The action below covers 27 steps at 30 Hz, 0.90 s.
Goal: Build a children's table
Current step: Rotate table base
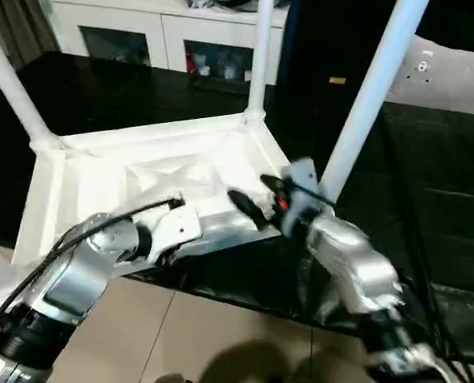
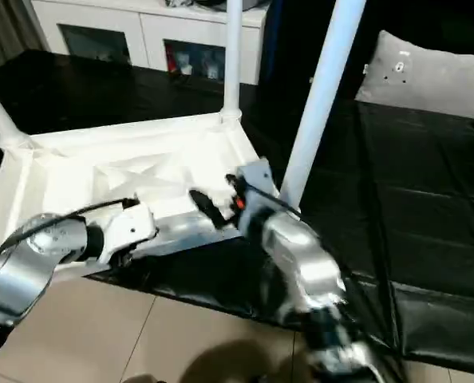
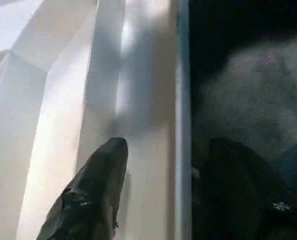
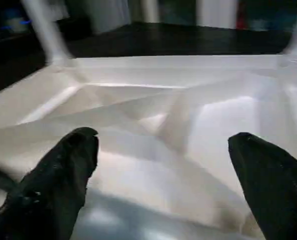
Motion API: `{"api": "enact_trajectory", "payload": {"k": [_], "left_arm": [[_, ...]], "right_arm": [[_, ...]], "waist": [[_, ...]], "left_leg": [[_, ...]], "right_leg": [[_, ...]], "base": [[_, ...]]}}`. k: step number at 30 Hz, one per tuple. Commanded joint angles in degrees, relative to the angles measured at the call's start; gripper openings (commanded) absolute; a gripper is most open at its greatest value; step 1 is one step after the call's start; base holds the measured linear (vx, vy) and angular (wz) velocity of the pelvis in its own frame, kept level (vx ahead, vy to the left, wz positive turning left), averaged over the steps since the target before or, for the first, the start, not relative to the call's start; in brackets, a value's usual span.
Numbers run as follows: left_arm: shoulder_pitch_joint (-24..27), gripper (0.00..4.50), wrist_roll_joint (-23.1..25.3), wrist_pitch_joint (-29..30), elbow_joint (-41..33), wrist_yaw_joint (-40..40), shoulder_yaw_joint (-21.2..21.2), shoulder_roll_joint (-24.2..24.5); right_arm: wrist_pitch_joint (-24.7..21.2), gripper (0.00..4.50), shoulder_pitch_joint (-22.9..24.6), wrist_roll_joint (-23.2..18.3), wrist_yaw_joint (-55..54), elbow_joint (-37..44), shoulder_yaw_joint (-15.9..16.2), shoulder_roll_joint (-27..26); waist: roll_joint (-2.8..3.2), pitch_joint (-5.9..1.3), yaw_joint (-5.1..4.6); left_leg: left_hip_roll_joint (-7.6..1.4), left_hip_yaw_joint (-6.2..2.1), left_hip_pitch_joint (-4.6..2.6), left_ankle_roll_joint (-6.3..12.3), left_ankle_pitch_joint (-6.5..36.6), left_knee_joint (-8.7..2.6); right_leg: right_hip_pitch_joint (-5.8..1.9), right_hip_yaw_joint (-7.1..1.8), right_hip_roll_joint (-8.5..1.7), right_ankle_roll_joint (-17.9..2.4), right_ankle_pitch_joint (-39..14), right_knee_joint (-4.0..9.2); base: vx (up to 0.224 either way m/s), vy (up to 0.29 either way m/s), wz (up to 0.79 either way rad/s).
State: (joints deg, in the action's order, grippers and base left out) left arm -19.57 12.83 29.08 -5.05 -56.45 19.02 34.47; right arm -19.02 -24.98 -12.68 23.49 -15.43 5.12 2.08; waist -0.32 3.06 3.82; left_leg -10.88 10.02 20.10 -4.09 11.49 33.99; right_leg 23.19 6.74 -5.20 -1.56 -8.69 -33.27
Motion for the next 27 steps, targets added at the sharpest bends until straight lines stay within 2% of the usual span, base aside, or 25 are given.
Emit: {"api": "enact_trajectory", "payload": {"k": [1, 4, 5, 9, 13, 18, 20, 21, 22, 24, 26, 27], "left_arm": [[0.32, 2.94, 1.48, -0.29, 0.51, 1.32, 0.35, 0.45], [0.26, 2.94, 1.25, 0.01, 0.44, 2.36, 0.22, 0.30], [0.14, 2.94, 1.16, 0.26, 0.29, 2.80, 0.28, 0.29], [-0.28, 2.94, 1.65, -0.56, 1.25, 4.63, -0.08, -0.02], [-1.31, 2.94, 2.35, -2.74, 3.93, 6.61, -0.15, -1.33], [-3.51, 2.94, 3.02, -6.04, 8.82, 10.73, 0.65, -3.88], [-5.09, 2.94, 3.69, -7.87, 11.02, 12.69, 1.42, -5.51], [-5.54, 2.94, 3.88, -8.49, 11.66, 13.31, 1.55, -6.03], [-6.53, 2.94, 4.02, -10.37, 13.43, 14.72, 1.63, -7.29], [-8.68, 2.94, 4.29, -13.32, 17.63, 18.17, 1.83, -10.41], [-9.61, 2.94, 4.44, -15.52, 19.86, 19.38, 2.45, -11.60], [-10.78, 2.94, 4.90, -17.40, 22.69, 21.15, 3.07, -13.09]], "right_arm": [[2.98, 4.50, -1.70, 1.64, -6.95, -4.88, -3.93, -0.36], [5.74, 4.50, -3.44, 3.38, -12.78, -9.72, -5.81, 0.18], [6.79, 4.50, -4.08, 3.77, -14.15, -11.40, -6.42, 0.39], [9.96, 4.50, -6.64, 2.46, -18.54, -17.09, -11.34, 1.80], [12.53, 4.50, -8.17, 2.90, -19.60, -20.90, -13.24, 4.50], [15.68, 4.50, -9.84, 2.65, -20.24, -25.58, -15.86, 9.40], [16.71, 4.50, -10.23, 2.66, -20.62, -27.24, -17.08, 11.92], [16.99, 4.50, -10.31, 2.65, -20.69, -27.65, -17.36, 12.58], [17.43, 4.50, -10.42, 2.64, -20.83, -28.17, -17.83, 13.66], [17.83, 4.50, -10.29, 2.68, -20.81, -28.31, -18.70, 15.85], [18.26, 4.50, -10.19, 3.03, -20.97, -28.48, -18.86, 16.79], [18.23, 4.50, -9.84, 2.92, -20.93, -28.06, -19.34, 17.51]], "waist": [[0.22, -3.66, -0.31], [0.01, -3.60, -0.47], [0.12, -3.60, -0.51], [0.07, -3.62, -0.42], [0.03, -3.67, 0.01], [-0.38, -3.88, 0.71], [-0.45, -3.95, 1.06], [-0.49, -3.95, 1.17], [-0.65, -4.06, 1.28], [-0.94, -4.07, 1.34], [-1.12, -4.23, 1.59], [-1.29, -4.18, 1.37]], "left_leg": [[-2.34, -0.77, -0.28, -1.03, 9.44, -4.73], [-2.23, -0.65, -0.34, -1.13, 9.38, -4.67], [-2.17, -0.62, -0.47, -1.30, 9.96, -4.67], [-2.11, -0.52, -0.59, -1.10, 10.99, -4.55], [-2.03, -0.44, -0.52, -0.78, 10.75, -4.41], [-1.92, -0.33, -0.32, -0.05, 9.56, -4.18], [-1.90, -0.08, -0.78, 0.14, 9.91, -3.98], [-1.95, -0.06, -0.80, 0.21, 9.92, -3.98], [-1.99, -0.15, -0.39, 0.41, 9.06, -3.96], [-1.67, -0.07, 0.01, 1.20, 7.79, -3.72], [-1.70, 0.01, -0.15, 1.56, 7.46, -3.53], [-1.61, -0.13, 0.49, 1.70, 7.18, -3.52]], "right_leg": [[-2.94, -3.92, -3.77, -9.52, -14.37, 2.84], [-2.85, -3.89, -3.68, -9.37, -15.04, 2.84], [-2.78, -3.89, -3.60, -9.24, -15.65, 2.91], [-2.69, -3.88, -3.54, -8.83, -15.95, 2.94], [-2.75, -3.81, -3.44, -8.38, -16.07, 2.98], [-2.90, -3.70, -3.46, -8.32, -15.33, 2.83], [-2.53, -3.73, -3.31, -8.46, -15.46, 3.04], [-2.53, -3.75, -3.34, -8.57, -15.28, 3.03], [-2.91, -3.77, -3.41, -8.62, -14.21, 2.67], [-2.99, -3.70, -3.21, -8.25, -13.61, 2.72], [-2.88, -3.75, -3.25, -8.13, -13.44, 2.66], [-3.26, -3.69, -3.28, -7.83, -13.55, 2.49]], "base": [[0.000, 0.000, 0.00], [0.000, 0.000, 0.00], [0.000, 0.000, 0.00], [0.000, 0.000, 0.00], [0.000, 0.000, 0.00], [0.000, 0.000, 0.00], [0.000, 0.000, 0.00], [0.000, 0.000, 0.00], [0.000, 0.000, 0.00], [0.000, 0.000, 0.00], [0.000, 0.000, 0.00], [0.000, 0.000, 0.00]]}}
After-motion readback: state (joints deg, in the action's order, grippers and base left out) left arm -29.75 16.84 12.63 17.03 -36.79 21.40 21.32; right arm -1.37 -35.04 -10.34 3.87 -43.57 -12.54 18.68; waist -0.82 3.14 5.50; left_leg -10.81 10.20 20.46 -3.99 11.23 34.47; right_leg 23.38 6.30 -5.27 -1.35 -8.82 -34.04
